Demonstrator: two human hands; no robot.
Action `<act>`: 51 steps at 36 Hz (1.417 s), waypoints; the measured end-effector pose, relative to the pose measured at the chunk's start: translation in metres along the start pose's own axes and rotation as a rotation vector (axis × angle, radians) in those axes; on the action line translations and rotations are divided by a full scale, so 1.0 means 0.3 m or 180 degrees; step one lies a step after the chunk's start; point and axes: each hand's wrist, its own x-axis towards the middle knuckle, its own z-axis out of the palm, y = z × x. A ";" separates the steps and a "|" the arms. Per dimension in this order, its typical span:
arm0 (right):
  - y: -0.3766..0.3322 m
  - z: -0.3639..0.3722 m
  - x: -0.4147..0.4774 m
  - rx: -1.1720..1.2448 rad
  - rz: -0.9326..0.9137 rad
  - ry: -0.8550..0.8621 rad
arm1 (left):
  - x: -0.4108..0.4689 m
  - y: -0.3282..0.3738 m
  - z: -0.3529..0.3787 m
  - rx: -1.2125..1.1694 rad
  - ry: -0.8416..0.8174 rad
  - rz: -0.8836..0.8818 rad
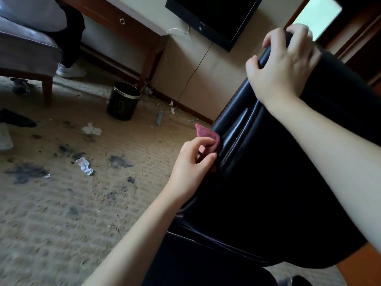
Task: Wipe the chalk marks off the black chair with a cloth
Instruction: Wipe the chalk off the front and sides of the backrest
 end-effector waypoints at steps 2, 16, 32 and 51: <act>-0.004 0.004 -0.001 -0.0021 -0.0003 -0.0002 | 0.018 0.010 -0.004 0.0159 -0.0103 0.0035; -0.002 0.019 -0.010 0.0051 0.0000 0.0220 | 0.070 0.086 0.008 0.0120 0.0070 0.0056; 0.000 0.033 -0.010 0.0156 0.0038 0.0377 | 0.141 0.141 -0.024 0.1465 -0.0834 0.0282; 0.000 0.037 -0.005 0.0215 0.0137 0.0334 | 0.085 0.095 -0.019 0.0854 -0.0679 -0.0760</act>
